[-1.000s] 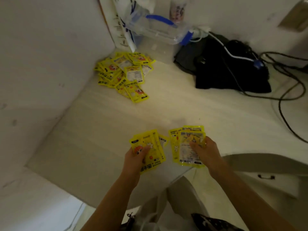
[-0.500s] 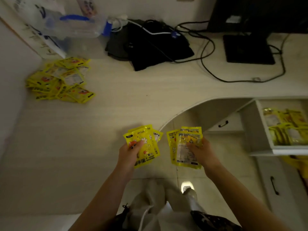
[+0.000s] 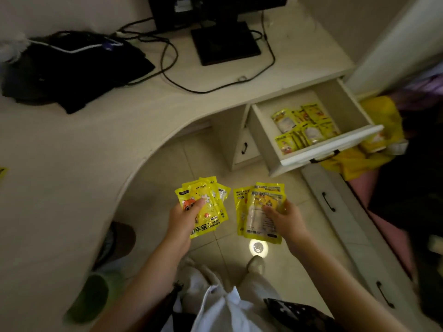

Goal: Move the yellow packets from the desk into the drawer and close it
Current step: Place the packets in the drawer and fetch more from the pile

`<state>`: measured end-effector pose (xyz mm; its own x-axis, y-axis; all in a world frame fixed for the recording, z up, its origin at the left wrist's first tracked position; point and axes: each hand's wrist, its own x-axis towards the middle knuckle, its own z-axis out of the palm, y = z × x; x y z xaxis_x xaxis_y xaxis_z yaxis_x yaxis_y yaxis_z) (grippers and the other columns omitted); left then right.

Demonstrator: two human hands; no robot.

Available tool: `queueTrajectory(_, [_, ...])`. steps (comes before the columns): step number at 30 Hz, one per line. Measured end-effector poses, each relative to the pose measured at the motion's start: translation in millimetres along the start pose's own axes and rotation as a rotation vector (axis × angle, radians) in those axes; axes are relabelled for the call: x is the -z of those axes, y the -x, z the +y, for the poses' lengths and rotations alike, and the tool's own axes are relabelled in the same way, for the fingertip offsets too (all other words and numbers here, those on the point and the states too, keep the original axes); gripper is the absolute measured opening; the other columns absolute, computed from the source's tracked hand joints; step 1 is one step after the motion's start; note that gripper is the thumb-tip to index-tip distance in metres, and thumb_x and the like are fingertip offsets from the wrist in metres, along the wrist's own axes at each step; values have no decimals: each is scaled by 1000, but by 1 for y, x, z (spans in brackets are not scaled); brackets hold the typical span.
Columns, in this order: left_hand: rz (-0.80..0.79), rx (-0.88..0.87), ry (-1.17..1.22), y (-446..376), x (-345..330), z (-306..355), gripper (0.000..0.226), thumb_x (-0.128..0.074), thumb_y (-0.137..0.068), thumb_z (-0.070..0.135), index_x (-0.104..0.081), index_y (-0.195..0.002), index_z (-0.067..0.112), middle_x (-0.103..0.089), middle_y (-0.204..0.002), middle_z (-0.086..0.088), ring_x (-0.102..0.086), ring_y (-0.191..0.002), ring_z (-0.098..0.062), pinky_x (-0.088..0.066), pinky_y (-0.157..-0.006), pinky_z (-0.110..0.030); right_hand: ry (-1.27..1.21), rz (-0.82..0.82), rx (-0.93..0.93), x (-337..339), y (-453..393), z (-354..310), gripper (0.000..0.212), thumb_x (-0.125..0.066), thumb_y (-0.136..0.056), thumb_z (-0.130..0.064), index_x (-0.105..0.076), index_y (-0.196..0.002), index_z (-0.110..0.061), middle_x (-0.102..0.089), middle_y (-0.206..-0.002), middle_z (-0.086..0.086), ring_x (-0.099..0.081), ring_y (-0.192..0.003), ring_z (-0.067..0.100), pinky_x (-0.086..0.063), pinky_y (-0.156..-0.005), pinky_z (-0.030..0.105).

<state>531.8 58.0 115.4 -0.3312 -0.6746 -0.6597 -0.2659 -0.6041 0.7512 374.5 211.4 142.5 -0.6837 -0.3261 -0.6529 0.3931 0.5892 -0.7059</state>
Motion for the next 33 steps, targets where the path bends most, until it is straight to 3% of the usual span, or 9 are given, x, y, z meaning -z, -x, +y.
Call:
queueTrajectory(4, [1,23,21,13,-73,-22,7,-70,-84,19,-68,-91,19,-73,-91,-4,-69,-79,-20,-55,-69,-33,-7,6,-50,71,-17,14,24,-63,-89,-17,-52,-110,-15,-64,-99,5,-66,-90,25,-56,-78,40])
queueTrajectory(8, [1,42,6,20,-131,-36,9,-71,-83,17,-68,-91,18,-73,-82,1,-68,-70,-14,-54,-61,-29,-40,44,-78,127,-36,20,26,-64,-88,-15,-56,-111,-9,-67,-102,10,-67,-88,27,-56,-81,43])
queueTrajectory(12, [-30,46,-19,17,-174,-34,16,-71,-83,18,-68,-99,15,-73,-92,-5,-69,-78,-20,-55,-65,-31,-67,53,-74,166,-57,18,22,-62,-89,-11,-57,-110,-8,-66,-93,5,-65,-75,17,-53,-63,31])
queueTrajectory(14, [-33,48,-25,11,-191,-29,19,-70,-84,19,-68,-102,15,-73,-91,-4,-69,-76,-18,-55,-60,-28,-86,51,-69,180,-70,14,20,-61,-90,-10,-56,-109,-10,-64,-85,-1,-62,-71,12,-48,-56,25])
queueTrajectory(20, [-32,36,-23,-26,-238,-4,9,-70,-84,19,-67,-93,19,-71,-83,2,-68,-60,-6,-52,-49,-22,-112,68,-44,205,-114,-17,17,-60,-90,-8,-55,-106,-11,-64,-85,-2,-62,-72,11,-47,-56,25])
queueTrajectory(22, [-31,36,-19,-44,-254,6,7,-71,-84,20,-67,-89,20,-71,-81,3,-67,-58,-5,-52,-52,-24,-100,78,-32,210,-133,-32,18,-61,-89,-9,-56,-107,-10,-67,-94,6,-64,-74,15,-52,-61,29])
queueTrajectory(25, [-39,45,-38,-72,-277,24,8,-71,-83,22,-68,-89,20,-72,-86,-1,-69,-72,-15,-54,-61,-30,-83,107,-27,217,-162,-55,20,-64,-88,-12,-57,-107,-12,-68,-101,9,-67,-84,23,-56,-74,38])
queueTrajectory(33, [-14,21,-146,-137,-330,58,8,-70,-84,27,-65,-86,22,-71,-95,-5,-69,-91,-25,-56,-84,-43,8,93,-27,215,-243,-121,20,-64,-89,-19,-50,-103,-19,-65,-101,4,-67,-80,16,-56,-67,31])
